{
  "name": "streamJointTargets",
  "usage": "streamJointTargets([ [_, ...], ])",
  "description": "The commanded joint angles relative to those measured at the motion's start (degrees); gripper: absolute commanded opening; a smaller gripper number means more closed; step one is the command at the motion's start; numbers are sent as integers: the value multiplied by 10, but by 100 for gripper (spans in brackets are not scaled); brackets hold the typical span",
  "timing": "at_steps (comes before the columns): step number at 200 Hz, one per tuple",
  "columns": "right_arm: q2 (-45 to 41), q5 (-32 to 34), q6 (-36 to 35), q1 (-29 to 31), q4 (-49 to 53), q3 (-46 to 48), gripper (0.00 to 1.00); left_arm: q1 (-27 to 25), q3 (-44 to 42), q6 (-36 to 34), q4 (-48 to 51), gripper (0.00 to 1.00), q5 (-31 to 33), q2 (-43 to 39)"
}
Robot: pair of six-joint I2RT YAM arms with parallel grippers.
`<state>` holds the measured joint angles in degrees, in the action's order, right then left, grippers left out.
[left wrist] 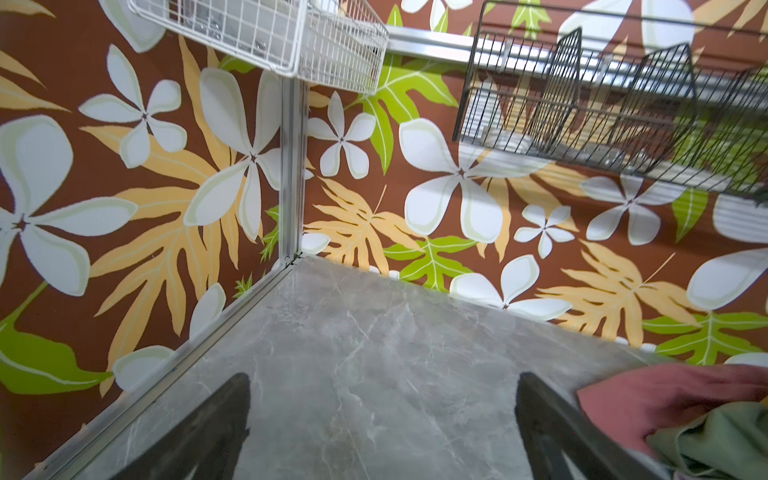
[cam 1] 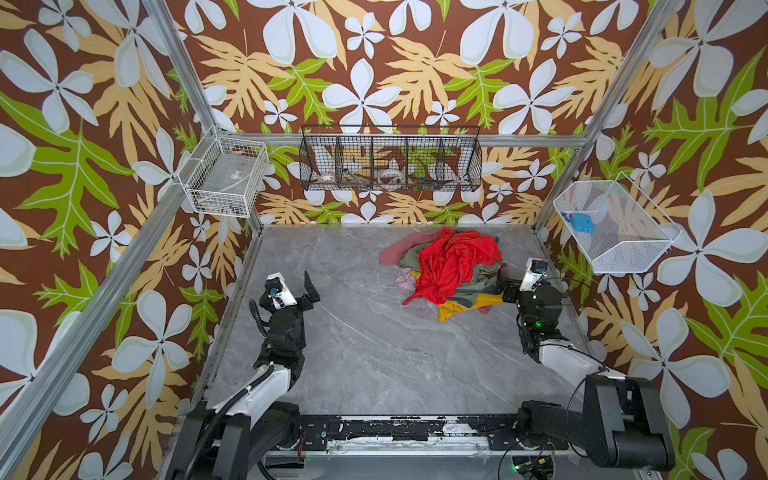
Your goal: Pick out a specific cloth from the pile
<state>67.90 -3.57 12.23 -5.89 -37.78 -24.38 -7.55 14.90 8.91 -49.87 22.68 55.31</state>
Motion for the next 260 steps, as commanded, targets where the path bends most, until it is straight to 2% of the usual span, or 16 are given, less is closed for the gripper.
streamJointTargets([
  [1, -41, -58, 108, -19, 105, 6, 100, 1, 14, 66, 133, 100, -40, -53],
  [23, -70, -116, 185, -49, 134, 24, 100, -5, 18, 108, 196, 100, -56, -100],
  [52, -65, -217, 307, -96, 74, 86, 98, -22, 12, 139, 232, 100, -61, -128],
  [78, -29, -262, 342, -98, 50, 105, 95, -31, 3, 169, 236, 100, -72, -122],
  [100, 16, -299, 354, -98, 34, 100, 87, -46, 3, 176, 235, 100, -74, -105],
  [154, 110, -323, 374, -93, 3, 64, 73, -68, -4, 199, 219, 100, -64, -82],
  [181, 154, -316, 362, -73, 42, 30, 64, -69, -8, 204, 217, 100, -67, -78],
  [203, 176, -290, 335, -43, 97, -4, 56, -69, -9, 208, 221, 100, -69, -80],
  [221, 178, -256, 320, -23, 133, -20, 54, -68, -9, 208, 225, 100, -69, -83],
  [260, 170, -203, 313, -20, 171, -21, 50, -69, -14, 208, 233, 100, -71, -90],
])
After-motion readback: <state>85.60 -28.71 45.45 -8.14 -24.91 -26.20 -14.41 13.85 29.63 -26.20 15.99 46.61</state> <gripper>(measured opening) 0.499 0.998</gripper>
